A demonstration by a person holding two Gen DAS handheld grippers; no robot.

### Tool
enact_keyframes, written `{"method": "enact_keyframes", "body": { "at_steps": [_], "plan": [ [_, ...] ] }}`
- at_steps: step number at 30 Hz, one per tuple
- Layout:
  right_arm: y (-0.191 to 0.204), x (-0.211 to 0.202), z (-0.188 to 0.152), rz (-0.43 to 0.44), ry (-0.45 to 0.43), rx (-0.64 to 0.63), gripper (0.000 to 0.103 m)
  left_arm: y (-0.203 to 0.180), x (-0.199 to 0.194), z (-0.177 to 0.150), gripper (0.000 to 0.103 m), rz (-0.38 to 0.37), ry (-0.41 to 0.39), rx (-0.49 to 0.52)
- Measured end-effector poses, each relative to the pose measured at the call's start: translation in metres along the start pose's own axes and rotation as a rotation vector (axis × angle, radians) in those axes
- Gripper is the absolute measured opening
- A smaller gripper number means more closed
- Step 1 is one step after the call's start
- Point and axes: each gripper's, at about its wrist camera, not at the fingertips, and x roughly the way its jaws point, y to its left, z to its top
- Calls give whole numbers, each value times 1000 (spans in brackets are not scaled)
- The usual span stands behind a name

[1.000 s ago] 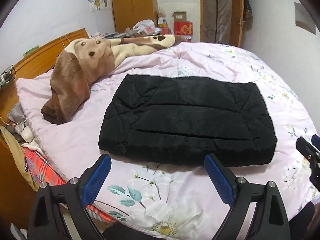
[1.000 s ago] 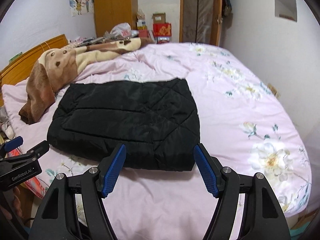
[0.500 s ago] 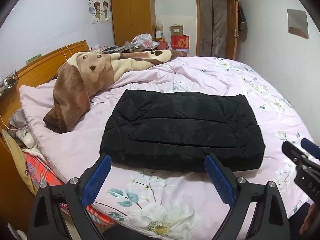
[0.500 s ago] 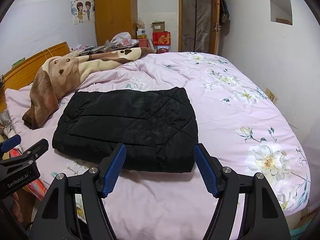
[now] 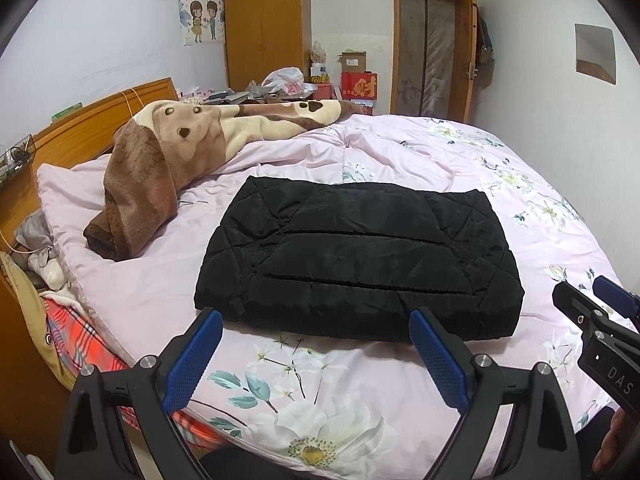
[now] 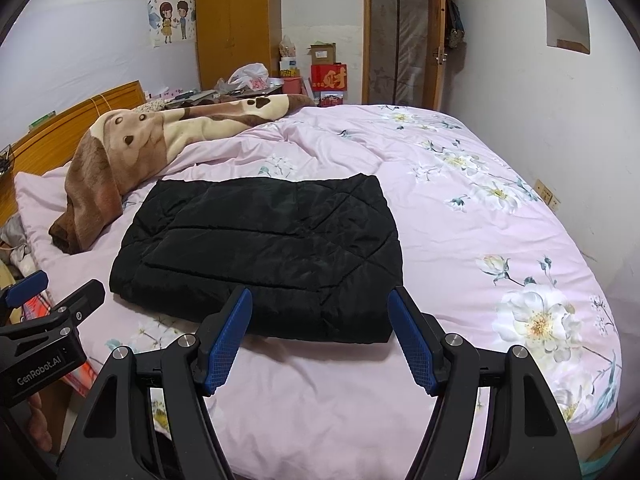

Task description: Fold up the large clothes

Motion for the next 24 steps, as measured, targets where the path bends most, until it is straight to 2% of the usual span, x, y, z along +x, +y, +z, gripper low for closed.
{"method": "enact_keyframes", "body": {
  "at_steps": [24],
  "plan": [
    [-2,3,-3,2,9,4,71,0,1,-2,95,19,4,-16]
  ]
}}
